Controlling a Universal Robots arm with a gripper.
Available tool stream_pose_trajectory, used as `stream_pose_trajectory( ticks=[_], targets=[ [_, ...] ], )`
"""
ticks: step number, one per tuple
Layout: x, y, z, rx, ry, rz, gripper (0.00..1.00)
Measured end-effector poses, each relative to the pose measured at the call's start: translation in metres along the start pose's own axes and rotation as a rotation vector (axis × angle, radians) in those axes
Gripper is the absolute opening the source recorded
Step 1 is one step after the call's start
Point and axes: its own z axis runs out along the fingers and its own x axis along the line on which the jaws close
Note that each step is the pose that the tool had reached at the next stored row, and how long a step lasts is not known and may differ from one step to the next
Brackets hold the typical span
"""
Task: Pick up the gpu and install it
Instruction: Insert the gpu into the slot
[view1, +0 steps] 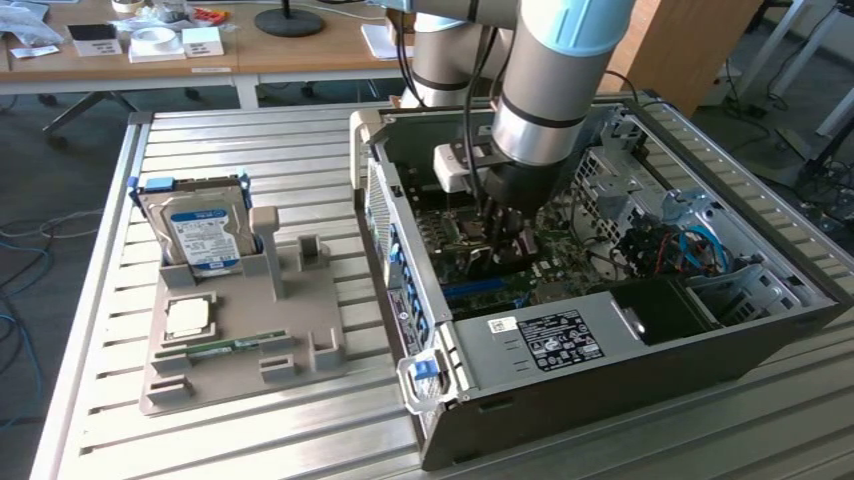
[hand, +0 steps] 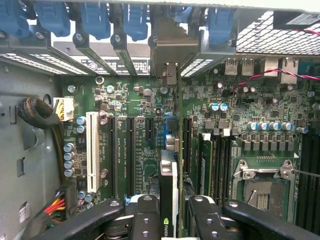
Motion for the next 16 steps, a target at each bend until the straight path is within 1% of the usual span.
stream_pose_trajectory(
  ticks=[16],
  targets=[
    [0.0001,0.0005,0.0023,-0.0001,0.0001,0.000,0.27]
  ],
)
